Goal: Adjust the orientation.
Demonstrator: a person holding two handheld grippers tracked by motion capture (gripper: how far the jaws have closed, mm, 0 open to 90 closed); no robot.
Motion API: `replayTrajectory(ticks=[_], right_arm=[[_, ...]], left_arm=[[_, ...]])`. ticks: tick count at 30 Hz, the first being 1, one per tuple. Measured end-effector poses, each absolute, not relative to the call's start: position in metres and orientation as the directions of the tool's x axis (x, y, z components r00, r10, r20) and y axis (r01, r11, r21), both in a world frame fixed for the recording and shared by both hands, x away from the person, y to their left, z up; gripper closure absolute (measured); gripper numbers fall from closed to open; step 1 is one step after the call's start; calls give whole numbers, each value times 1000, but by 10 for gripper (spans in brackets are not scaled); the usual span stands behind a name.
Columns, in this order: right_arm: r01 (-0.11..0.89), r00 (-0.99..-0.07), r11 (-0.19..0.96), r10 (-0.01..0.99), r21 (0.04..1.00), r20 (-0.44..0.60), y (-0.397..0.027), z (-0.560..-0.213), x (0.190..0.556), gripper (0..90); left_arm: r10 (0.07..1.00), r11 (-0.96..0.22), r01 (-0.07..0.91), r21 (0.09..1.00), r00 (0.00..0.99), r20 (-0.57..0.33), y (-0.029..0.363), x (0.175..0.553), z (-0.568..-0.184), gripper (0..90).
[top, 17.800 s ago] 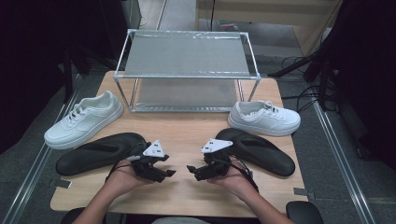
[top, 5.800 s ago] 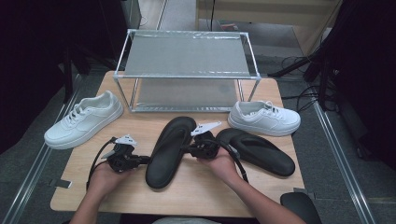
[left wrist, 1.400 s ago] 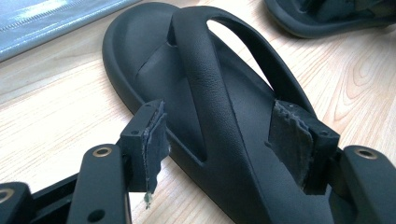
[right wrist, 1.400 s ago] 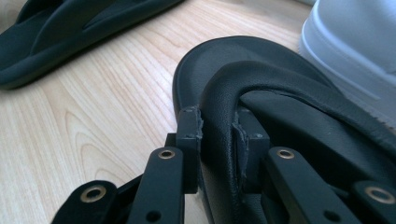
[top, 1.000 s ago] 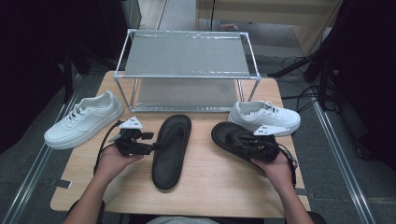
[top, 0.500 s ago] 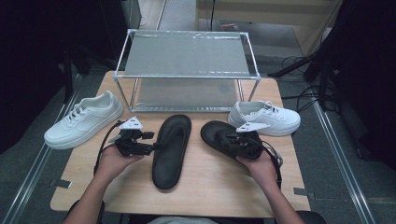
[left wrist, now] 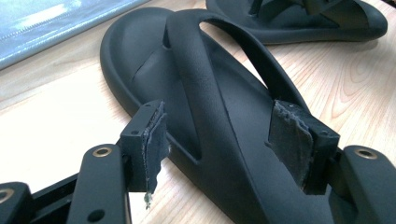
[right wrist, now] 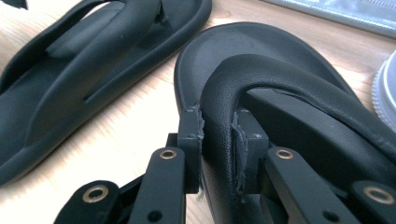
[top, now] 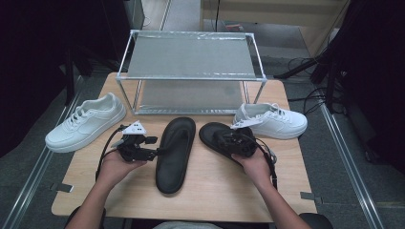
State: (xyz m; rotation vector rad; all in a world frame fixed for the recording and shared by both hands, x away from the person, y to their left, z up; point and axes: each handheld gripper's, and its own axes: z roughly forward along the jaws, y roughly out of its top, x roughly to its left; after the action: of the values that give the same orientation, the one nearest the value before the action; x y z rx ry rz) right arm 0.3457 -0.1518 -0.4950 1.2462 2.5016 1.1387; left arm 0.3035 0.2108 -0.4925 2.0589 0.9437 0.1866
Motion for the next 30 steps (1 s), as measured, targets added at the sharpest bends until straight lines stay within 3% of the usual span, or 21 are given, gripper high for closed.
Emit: replayTrajectory(ticks=[22,30], right_arm=[[630,-658,349,714,694,238,-136,-504,365,752],[621,-663,349,712,702,232,-134,-506,369,741]], left_arm=[[709,-350,586,731,676,-202,215,292,-502,378],[732,-331,595,733,652,-198,215,299,-505,501]])
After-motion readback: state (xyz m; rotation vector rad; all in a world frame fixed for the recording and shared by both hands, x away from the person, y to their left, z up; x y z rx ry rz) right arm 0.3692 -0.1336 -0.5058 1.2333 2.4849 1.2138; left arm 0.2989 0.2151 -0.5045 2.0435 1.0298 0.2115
